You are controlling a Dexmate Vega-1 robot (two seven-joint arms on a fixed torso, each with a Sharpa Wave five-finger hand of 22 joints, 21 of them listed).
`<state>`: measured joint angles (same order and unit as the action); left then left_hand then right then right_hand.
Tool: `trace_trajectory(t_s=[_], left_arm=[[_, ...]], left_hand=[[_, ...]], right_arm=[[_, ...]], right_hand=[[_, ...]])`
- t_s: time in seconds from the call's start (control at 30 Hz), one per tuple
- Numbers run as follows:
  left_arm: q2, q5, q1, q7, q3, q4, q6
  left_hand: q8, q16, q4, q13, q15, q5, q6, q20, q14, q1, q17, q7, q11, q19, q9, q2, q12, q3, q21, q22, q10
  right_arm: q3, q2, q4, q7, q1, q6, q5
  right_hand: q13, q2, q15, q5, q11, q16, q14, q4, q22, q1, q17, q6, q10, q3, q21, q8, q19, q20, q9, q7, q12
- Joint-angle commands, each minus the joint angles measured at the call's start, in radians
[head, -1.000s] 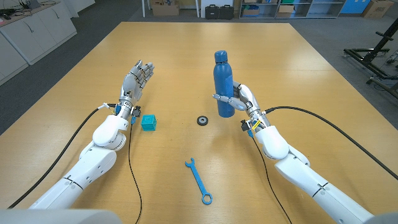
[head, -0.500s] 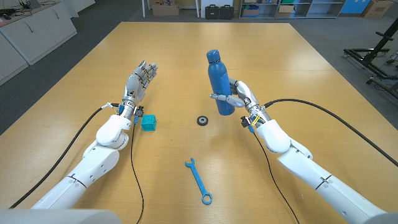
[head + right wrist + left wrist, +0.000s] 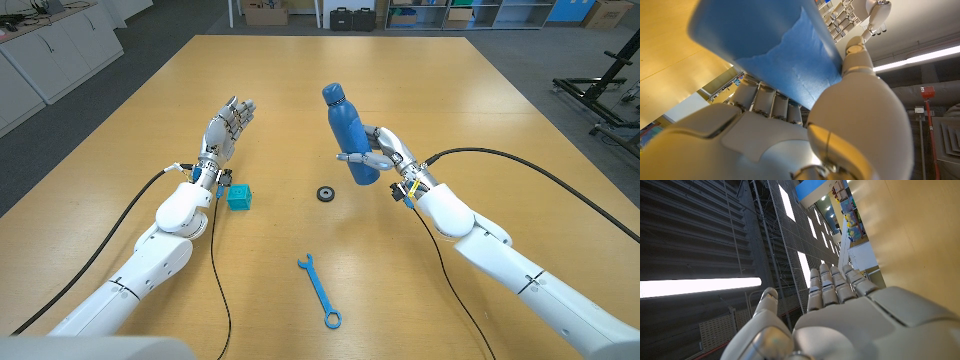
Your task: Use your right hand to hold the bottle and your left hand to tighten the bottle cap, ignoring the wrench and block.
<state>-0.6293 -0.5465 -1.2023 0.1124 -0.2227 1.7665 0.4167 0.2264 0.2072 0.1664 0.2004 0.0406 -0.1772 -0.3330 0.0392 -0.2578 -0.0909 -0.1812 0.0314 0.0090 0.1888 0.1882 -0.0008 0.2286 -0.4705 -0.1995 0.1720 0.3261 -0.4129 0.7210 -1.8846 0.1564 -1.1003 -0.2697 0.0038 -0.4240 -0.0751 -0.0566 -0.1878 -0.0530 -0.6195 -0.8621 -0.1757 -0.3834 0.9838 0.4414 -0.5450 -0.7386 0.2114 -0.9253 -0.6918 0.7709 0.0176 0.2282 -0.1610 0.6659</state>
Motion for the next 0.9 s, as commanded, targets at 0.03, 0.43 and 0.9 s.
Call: trace_trajectory(t_s=[0.03, 0.43, 0.9], left_arm=[[0.018, 0.098, 0.017, 0.05, -0.012, -0.002, 0.039], [-0.025, 0.247, -0.005, 0.132, 0.0, 0.092, -0.034], [-0.169, 0.347, 0.004, 0.101, 0.058, 0.243, -0.207]], left_hand=[[0.017, 0.009, 0.016, 0.003, 0.038, -0.012, -0.036, 0.052, -0.04, -0.063, -0.002, -0.008, -0.012, 0.033, 0.007, 0.007, 0.008, -0.031, -0.008, 0.004, 0.039], [0.047, 0.013, 0.03, 0.003, 0.079, -0.024, -0.102, 0.047, -0.11, -0.193, 0.001, -0.053, -0.081, 0.078, 0.009, -0.039, 0.021, -0.069, -0.01, 0.004, 0.125], [0.054, 0.004, 0.029, 0.004, 0.091, -0.018, -0.107, 0.032, -0.112, -0.269, 0.001, -0.072, -0.1, 0.062, 0.011, -0.089, 0.014, -0.078, 0.002, 0.003, 0.138]], right_arm=[[-0.019, 0.019, -0.002, -0.049, 0.028, 0.031, 0.026], [-0.043, 0.029, 0.003, -0.088, 0.064, 0.068, 0.042], [-0.059, 0.046, -0.011, -0.087, 0.076, 0.108, 0.021]], right_hand=[[-0.003, 0.239, 0.268, -0.001, 0.213, -0.002, -0.166, 0.032, -0.004, 0.228, 0.005, -0.262, -0.213, 0.149, -0.011, -0.006, 0.095, -0.241, 0.003, 0.212, -0.004], [-0.008, 0.238, 0.267, 0.0, 0.212, -0.001, -0.166, 0.033, -0.007, 0.229, 0.009, -0.263, -0.212, 0.149, -0.02, -0.006, 0.091, -0.241, 0.001, 0.212, -0.006], [-0.014, 0.237, 0.266, 0.001, 0.213, 0.002, -0.162, 0.033, -0.011, 0.229, 0.015, -0.264, -0.214, 0.149, -0.03, -0.007, 0.082, -0.241, 0.0, 0.214, -0.009]])
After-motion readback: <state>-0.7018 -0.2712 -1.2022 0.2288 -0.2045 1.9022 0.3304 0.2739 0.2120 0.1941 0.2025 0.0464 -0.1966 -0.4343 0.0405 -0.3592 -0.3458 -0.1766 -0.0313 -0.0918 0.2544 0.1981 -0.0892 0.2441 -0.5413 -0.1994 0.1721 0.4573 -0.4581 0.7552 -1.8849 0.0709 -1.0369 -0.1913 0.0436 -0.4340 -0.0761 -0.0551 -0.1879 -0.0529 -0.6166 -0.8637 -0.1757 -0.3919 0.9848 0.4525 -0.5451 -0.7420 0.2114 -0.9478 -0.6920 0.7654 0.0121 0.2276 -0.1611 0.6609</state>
